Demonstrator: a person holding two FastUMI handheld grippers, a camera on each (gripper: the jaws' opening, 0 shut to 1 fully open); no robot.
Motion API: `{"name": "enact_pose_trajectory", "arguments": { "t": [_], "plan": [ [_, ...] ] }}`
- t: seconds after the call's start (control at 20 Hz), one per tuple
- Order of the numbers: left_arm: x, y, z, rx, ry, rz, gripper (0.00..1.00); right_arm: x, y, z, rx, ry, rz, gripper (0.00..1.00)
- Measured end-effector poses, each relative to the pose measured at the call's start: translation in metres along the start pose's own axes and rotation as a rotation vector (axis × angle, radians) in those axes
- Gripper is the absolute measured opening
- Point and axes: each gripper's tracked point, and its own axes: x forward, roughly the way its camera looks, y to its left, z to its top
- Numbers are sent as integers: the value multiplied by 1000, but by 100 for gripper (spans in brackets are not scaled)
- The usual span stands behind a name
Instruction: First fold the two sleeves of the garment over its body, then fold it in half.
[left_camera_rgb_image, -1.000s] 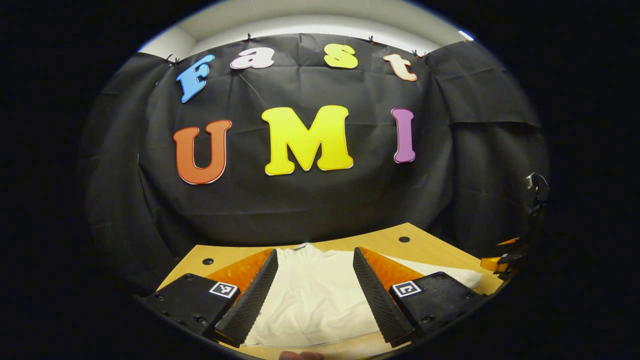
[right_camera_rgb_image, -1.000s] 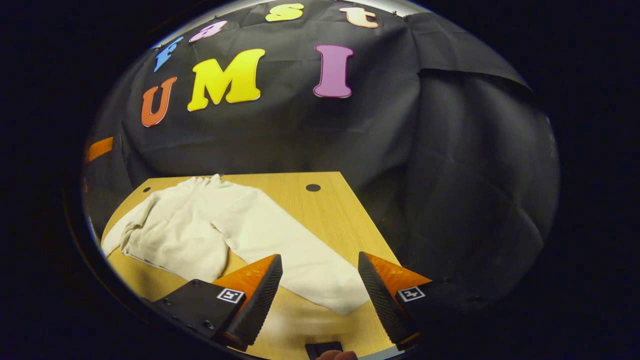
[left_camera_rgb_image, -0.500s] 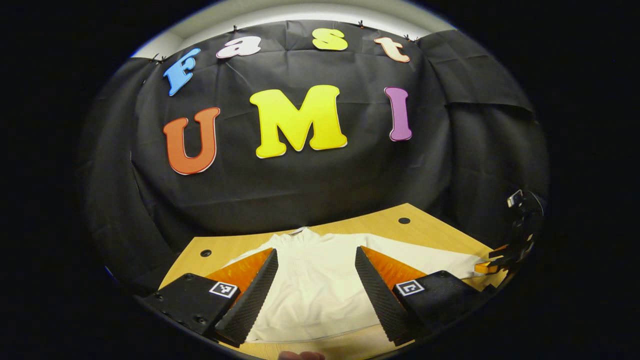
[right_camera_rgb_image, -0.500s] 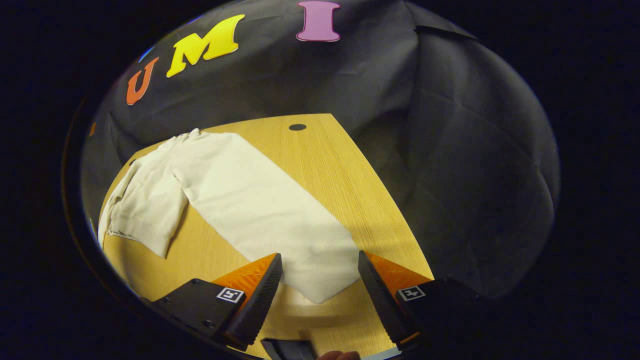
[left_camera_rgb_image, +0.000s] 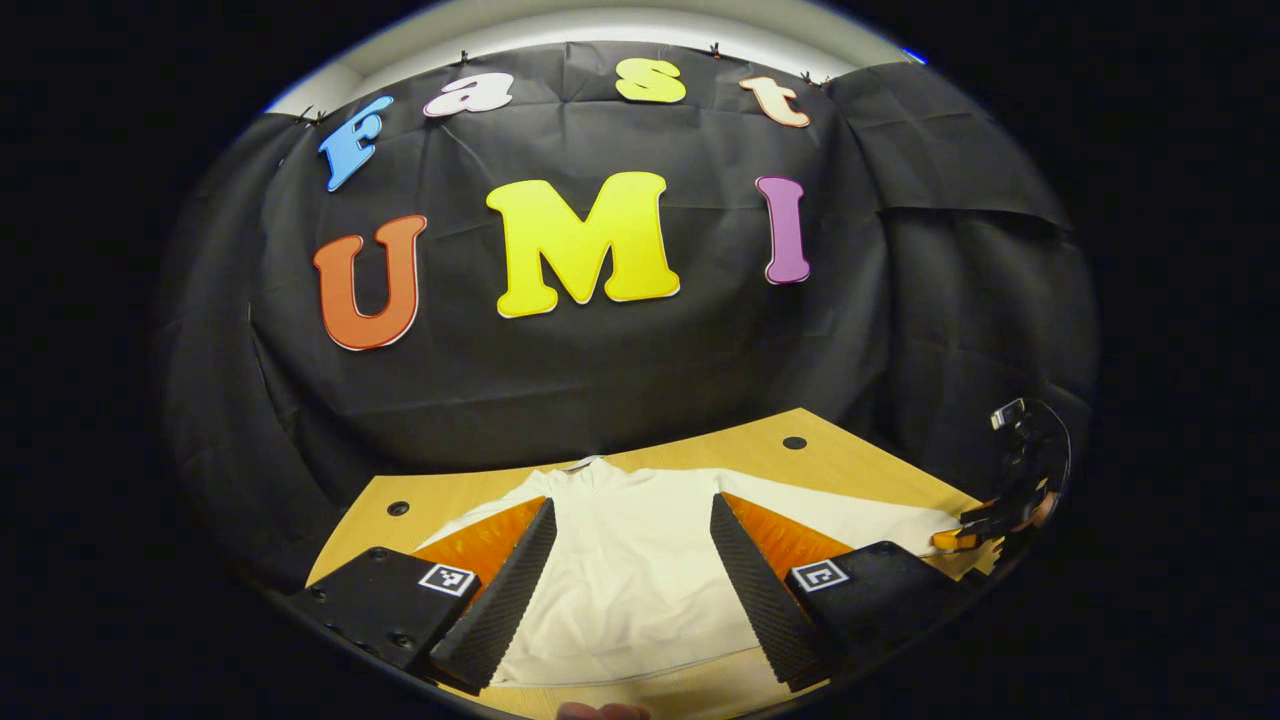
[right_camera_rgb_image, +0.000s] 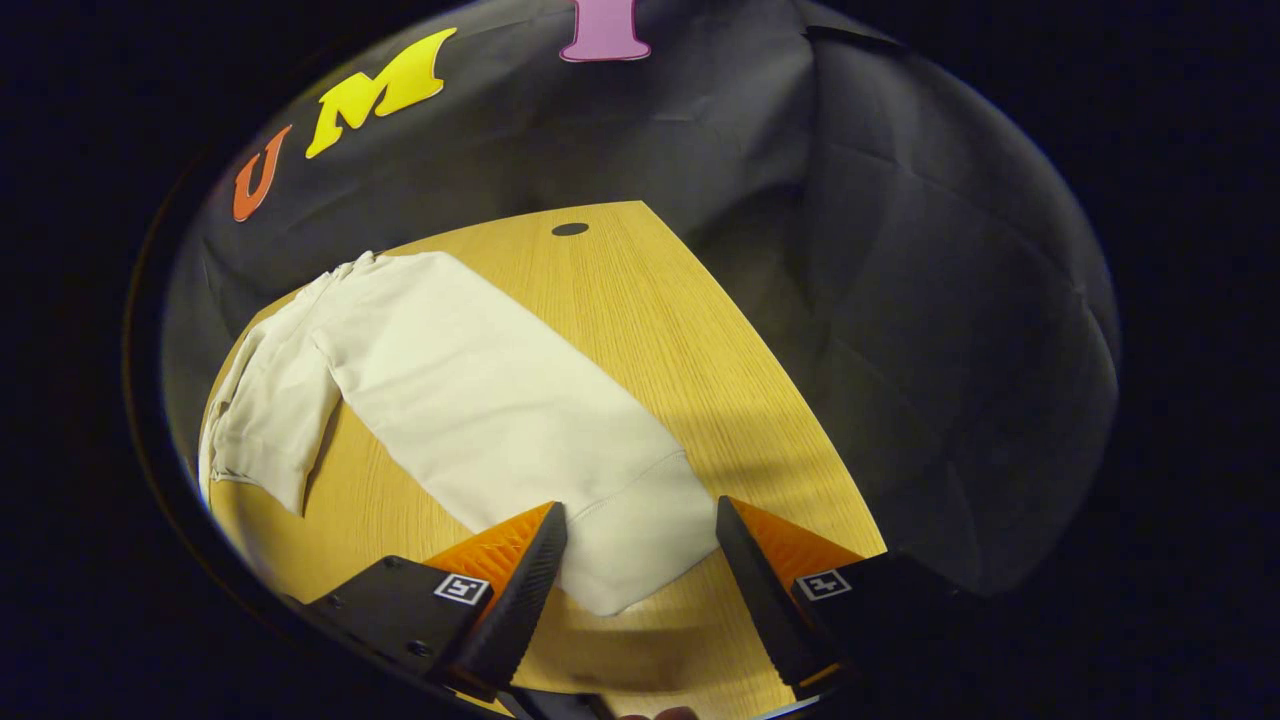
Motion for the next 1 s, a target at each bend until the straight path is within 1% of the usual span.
{"name": "enact_pose_trajectory", "arguments": {
  "t": [0.05, 0.1, 0.15, 0.2, 0.3, 0.4, 0.45, 0.55, 0.65, 0.75, 0.8, 0.85, 0.9, 0.95, 1.0],
  "plan": [
    [-1, -2, 3, -30, -12, -16, 98, 0, 3, -6, -15, 20, 10, 87],
    [0, -3, 5, -64, -22, -32, 98, 0, 4, -5, -27, 15, 14, 79],
    [0, -2, 7, -84, -21, -31, 98, 1, 3, -5, -29, 22, 10, 63],
    [-1, 1, 5, -90, -18, -17, 98, 2, 9, -5, -18, 22, 28, 63],
    [-1, 6, 1, -98, -4, 3, 98, 3, 8, -3, -7, 37, 7, 20],
    [-2, 12, -2, -111, 6, 13, 99, 5, 9, -2, 4, 48, -15, 19],
    [-3, 15, -2, -109, 6, 22, 98, 1, 9, 1, 10, 59, -25, 4],
    [-5, 22, 0, -106, 1, 34, 99, -1, 12, 6, 35, 58, -27, 4],
    [-7, 27, -2, -100, -4, 44, 98, -12, 14, 21, 69, 21, -25, 3],
    [-9, 35, -1, -105, -11, 56, 98, -28, 17, 44, 106, -30, -14, 3],
    [-9, 39, -4, -109, -9, 62, 98, -37, 21, 56, 122, -47, -5, 1],
    [-10, 44, -5, -119, -10, 70, 98, -46, 26, 70, 133, -75, 7, 3],
    [-11, 49, -5, -130, -14, 77, 98, -55, 31, 86, 133, -101, 18, 3],
    [-12, 55, -5, -144, -16, 84, 98, -64, 36, 102, 125, -128, 30, 1],
    [-14, 60, -7, -153, -19, 95, 98, -73, 43, 118, 117, -149, 44, 3]
  ]
}}
